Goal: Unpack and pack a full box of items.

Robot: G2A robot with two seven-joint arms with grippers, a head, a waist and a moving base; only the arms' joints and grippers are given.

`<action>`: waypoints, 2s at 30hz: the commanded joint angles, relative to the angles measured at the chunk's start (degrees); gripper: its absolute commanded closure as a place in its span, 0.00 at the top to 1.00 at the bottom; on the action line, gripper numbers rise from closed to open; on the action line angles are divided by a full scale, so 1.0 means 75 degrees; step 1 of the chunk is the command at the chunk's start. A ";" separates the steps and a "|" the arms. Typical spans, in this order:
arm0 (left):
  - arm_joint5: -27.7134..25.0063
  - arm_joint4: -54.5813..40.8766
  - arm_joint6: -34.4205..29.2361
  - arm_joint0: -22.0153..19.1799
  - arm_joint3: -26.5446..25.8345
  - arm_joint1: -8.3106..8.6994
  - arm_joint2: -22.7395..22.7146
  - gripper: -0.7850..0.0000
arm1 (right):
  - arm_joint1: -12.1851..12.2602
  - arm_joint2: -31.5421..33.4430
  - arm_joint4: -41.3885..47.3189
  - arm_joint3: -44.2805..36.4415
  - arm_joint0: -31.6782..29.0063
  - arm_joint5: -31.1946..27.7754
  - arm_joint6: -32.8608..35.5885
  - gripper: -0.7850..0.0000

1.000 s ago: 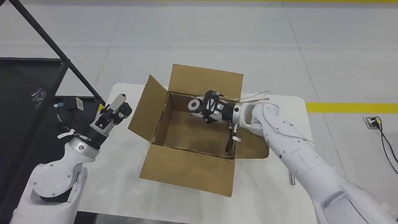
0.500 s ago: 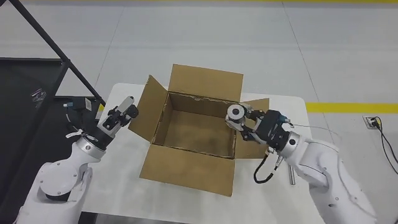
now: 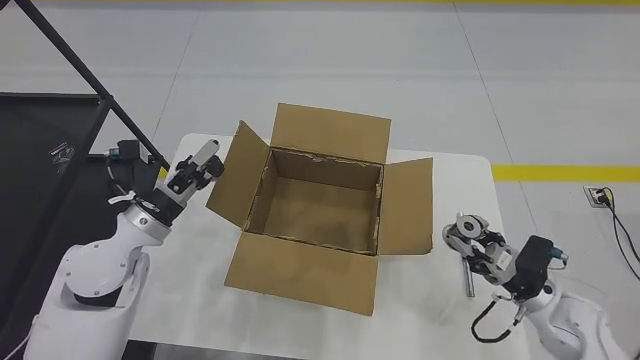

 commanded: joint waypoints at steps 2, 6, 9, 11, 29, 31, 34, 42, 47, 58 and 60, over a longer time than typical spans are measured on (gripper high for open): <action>0.0040 0.0053 0.0009 -0.0067 -0.0010 -0.0003 0.0036 1.00 | -0.0013 -0.0234 -0.0110 0.1059 0.0387 -0.0034 0.0009 0.00; 0.0072 0.0130 0.0050 -0.0082 -0.0022 -0.0013 0.0121 1.00 | -0.0058 -0.0681 -0.0048 0.2645 0.1269 -0.0412 0.0069 0.00; 0.0088 0.0175 0.0067 -0.0072 -0.0028 -0.0017 0.0150 1.00 | -0.0110 -0.0986 -0.0017 0.3744 0.1915 -0.0543 0.0110 0.00; 0.0088 0.0175 0.0067 -0.0072 -0.0028 -0.0017 0.0150 1.00 | -0.0133 -0.1133 -0.0029 0.4306 0.2238 -0.0680 0.0055 0.00; 0.0088 0.0175 0.0067 -0.0072 -0.0028 -0.0017 0.0150 1.00 | -0.0141 -0.1847 -0.0968 0.5234 0.3168 -0.0038 0.0848 0.21; 0.0088 0.0175 0.0067 -0.0072 -0.0028 -0.0017 0.0150 1.00 | -0.0135 -0.1870 -0.0951 0.5254 0.3194 -0.0041 0.0887 0.36; 0.0088 0.0175 0.0067 -0.0072 -0.0028 -0.0017 0.0150 1.00 | -0.0128 -0.1913 -0.0938 0.5284 0.3229 -0.0028 0.0956 0.45; 0.0088 0.0175 0.0067 -0.0072 -0.0028 -0.0017 0.0150 1.00 | -0.0103 -0.2009 -0.0930 0.5217 0.3215 0.0075 0.1051 0.74; 0.0088 0.0175 0.0067 -0.0072 -0.0028 -0.0017 0.0150 1.00 | -0.0072 -0.2022 -0.0922 0.5059 0.3136 0.0138 0.1099 0.91; 0.0088 0.0175 0.0067 -0.0072 -0.0028 -0.0017 0.0150 1.00 | 0.0024 -0.1916 -0.0774 0.4779 0.2969 0.0229 0.1322 0.92; 0.0088 0.0175 0.0067 -0.0072 -0.0028 -0.0017 0.0150 1.00 | 0.0040 -0.1896 -0.0745 0.4722 0.2937 0.0241 0.1344 0.92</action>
